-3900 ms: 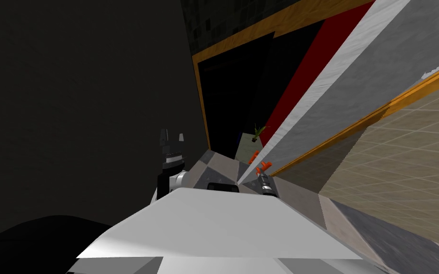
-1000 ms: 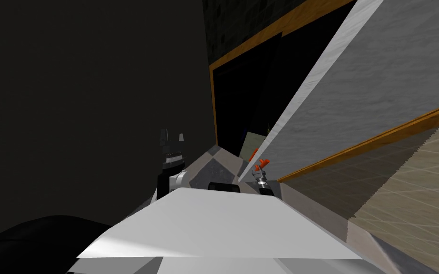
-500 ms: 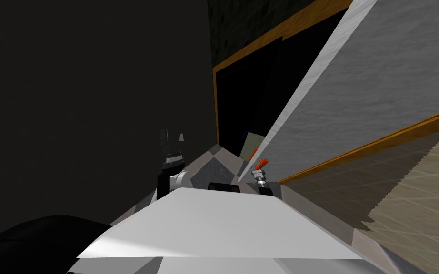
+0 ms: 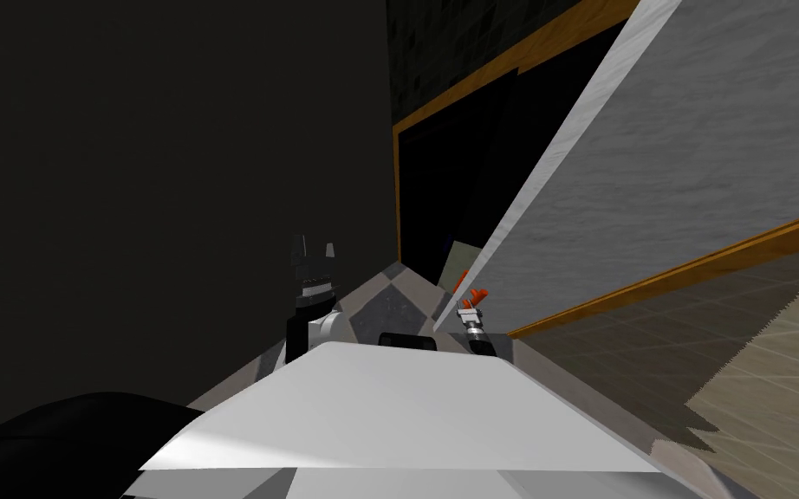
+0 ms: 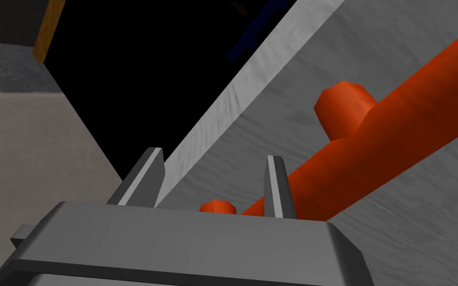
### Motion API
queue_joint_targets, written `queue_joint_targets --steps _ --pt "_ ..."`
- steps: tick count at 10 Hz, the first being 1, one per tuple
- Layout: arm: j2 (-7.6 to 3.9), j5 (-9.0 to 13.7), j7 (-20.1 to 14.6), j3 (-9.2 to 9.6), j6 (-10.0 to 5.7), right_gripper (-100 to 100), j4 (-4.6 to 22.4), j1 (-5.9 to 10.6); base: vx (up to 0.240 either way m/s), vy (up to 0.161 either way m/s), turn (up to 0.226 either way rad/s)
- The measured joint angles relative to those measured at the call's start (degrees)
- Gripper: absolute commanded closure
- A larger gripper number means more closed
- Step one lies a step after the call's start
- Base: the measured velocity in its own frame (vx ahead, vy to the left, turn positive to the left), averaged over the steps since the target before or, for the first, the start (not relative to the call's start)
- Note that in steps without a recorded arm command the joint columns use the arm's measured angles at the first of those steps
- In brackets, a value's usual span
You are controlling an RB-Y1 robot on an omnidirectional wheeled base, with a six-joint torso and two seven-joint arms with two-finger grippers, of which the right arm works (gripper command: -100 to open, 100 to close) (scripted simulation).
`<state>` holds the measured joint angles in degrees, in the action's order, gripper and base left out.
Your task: Pull the door open
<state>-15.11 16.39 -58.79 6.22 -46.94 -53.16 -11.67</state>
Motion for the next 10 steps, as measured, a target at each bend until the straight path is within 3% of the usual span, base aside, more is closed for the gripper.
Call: queue_joint_targets --steps 2,8,10 --pt "-0.12 1.24 -3.16 0.79 -0.46 -100 -0.01 -0.01 -0.073 -0.051 0.103" --pt "-0.45 4.42 -11.51 2.46 0.38 -100 -2.81 -0.65 -0.084 -0.041 0.090" --pt "-0.46 5.11 -14.11 3.07 -0.43 -100 -2.11 -0.39 -0.065 -0.039 0.094"
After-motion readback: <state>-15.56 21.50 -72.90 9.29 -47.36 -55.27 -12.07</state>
